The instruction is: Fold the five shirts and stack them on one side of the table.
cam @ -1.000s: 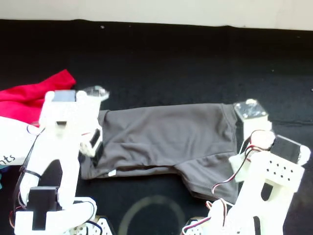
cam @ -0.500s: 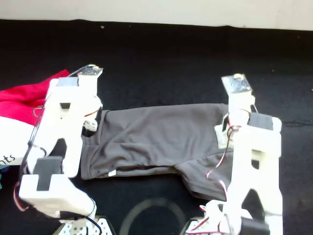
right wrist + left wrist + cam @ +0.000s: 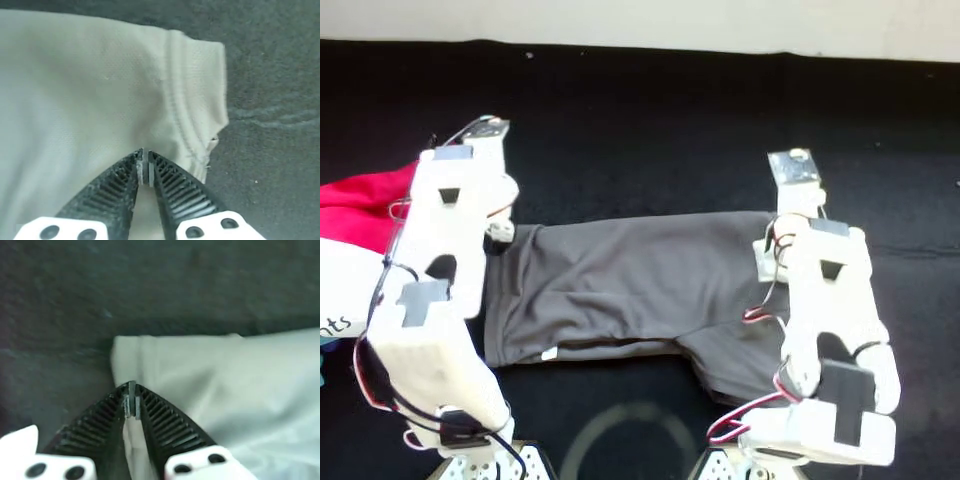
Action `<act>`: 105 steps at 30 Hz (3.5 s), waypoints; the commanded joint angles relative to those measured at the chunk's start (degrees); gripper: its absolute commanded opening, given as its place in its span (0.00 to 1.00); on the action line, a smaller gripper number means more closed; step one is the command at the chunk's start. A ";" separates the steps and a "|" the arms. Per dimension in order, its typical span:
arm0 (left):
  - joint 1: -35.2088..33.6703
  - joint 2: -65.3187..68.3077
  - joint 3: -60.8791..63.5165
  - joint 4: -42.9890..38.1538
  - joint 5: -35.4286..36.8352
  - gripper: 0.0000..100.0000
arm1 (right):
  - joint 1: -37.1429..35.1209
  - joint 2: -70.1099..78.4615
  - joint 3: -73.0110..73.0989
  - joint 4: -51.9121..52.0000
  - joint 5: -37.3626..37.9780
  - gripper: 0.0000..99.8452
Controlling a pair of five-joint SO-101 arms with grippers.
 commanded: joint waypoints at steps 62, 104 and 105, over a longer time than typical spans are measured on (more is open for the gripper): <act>4.44 8.40 -38.64 26.90 3.16 0.01 | 4.97 9.98 -38.11 21.76 -0.79 0.01; 9.80 45.67 -75.21 31.03 3.34 0.01 | -5.32 25.71 -30.37 -0.66 -0.70 0.01; 9.80 46.81 -77.67 31.82 3.52 0.01 | -5.41 26.15 -32.31 1.54 -0.79 0.01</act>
